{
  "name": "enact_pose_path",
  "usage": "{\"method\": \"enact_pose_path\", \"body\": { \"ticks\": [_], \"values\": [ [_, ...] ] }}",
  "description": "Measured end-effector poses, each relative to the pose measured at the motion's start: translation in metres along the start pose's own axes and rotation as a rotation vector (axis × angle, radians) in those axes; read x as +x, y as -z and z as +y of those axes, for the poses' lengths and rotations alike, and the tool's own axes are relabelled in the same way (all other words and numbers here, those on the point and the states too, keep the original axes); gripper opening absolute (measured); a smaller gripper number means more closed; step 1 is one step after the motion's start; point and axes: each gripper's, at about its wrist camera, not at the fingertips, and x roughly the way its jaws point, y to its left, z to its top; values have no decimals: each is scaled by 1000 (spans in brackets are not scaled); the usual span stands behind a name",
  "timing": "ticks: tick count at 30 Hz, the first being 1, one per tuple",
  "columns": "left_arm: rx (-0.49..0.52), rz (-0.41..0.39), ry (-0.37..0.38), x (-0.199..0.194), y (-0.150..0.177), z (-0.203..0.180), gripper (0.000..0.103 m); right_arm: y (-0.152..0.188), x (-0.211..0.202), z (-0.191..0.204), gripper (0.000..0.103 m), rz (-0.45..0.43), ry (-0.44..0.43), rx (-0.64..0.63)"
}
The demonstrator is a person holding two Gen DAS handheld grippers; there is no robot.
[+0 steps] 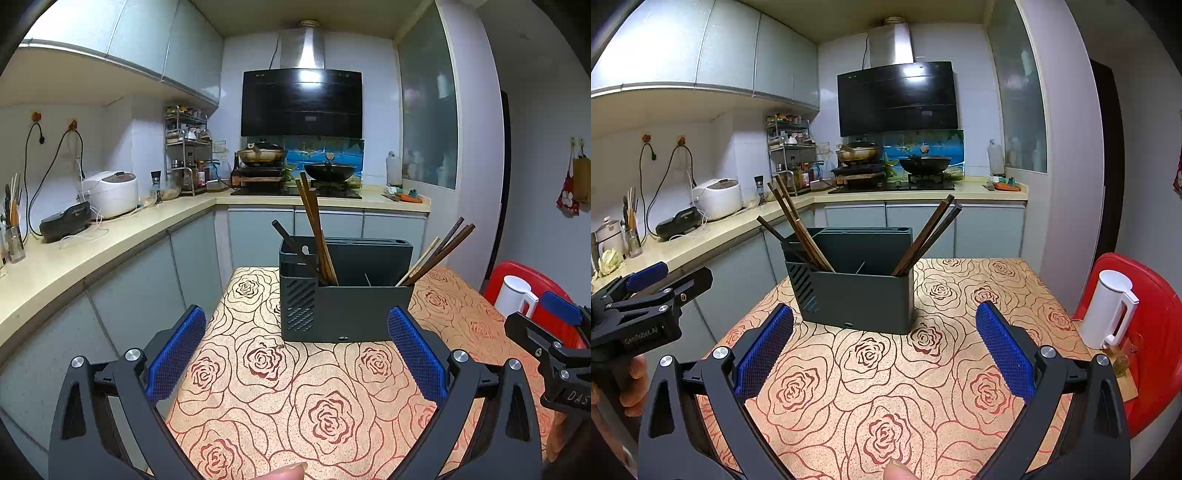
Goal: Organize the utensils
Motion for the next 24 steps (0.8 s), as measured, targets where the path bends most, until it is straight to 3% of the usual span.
{"method": "enact_pose_path", "body": {
  "ticks": [17,24],
  "values": [
    [8,-33,11,-4,0,-1,96,1,2,1,96,5,0,-2],
    [-22,0,-19,2,-2,3,96,2,4,-1,96,10,-7,-3]
  ]
}}
